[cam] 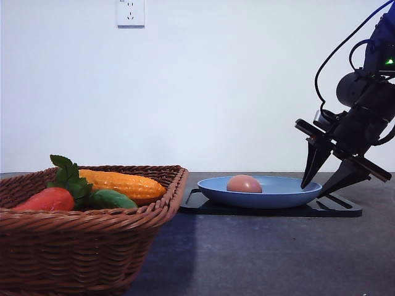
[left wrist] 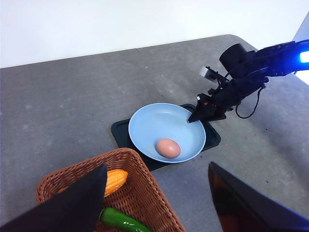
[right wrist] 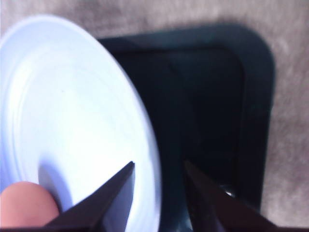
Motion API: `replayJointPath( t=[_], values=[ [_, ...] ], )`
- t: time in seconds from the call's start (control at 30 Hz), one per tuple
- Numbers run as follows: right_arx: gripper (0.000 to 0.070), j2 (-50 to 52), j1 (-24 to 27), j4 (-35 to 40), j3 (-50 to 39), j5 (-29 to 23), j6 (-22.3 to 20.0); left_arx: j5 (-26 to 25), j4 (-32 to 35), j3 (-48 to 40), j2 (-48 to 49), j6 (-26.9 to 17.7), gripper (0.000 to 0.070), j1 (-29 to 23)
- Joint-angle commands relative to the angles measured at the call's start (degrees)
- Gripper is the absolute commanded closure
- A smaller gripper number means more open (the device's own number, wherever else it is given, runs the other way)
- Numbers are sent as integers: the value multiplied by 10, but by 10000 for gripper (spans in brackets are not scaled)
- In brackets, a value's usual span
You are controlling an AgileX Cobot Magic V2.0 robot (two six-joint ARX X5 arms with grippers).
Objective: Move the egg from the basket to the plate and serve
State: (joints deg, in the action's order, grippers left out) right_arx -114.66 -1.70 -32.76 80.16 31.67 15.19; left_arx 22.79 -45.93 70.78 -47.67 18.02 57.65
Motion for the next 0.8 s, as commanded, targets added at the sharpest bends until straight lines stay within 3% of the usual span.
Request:
replayJointPath(
  t=[0.0,0.07,0.17,0.33,0.4,0.6,0.77],
  values=[
    [486,6,3,-4,13,-1,-11,4,5,10,-6,2,296,6],
    [488,22,8,-11,13,-3,-12,4,5,10,-9,0,305,6],
    [524,52,14,-23,13,-2,-13,4,5,10,-15,-9,379,6],
    [675,118,18,-66,13,-3,-48,17,5,10,-36,-46,595,4],
    [700,149,17,-89,13,-7,-56,41,5,10,-49,-64,682,4],
    [700,250,-31,-158,13,-81,-88,104,-10,9,-93,-120,700,-17],
    [700,339,-105,-195,10,-163,-104,113,-31,6,-120,-158,700,-100]
  ],
)
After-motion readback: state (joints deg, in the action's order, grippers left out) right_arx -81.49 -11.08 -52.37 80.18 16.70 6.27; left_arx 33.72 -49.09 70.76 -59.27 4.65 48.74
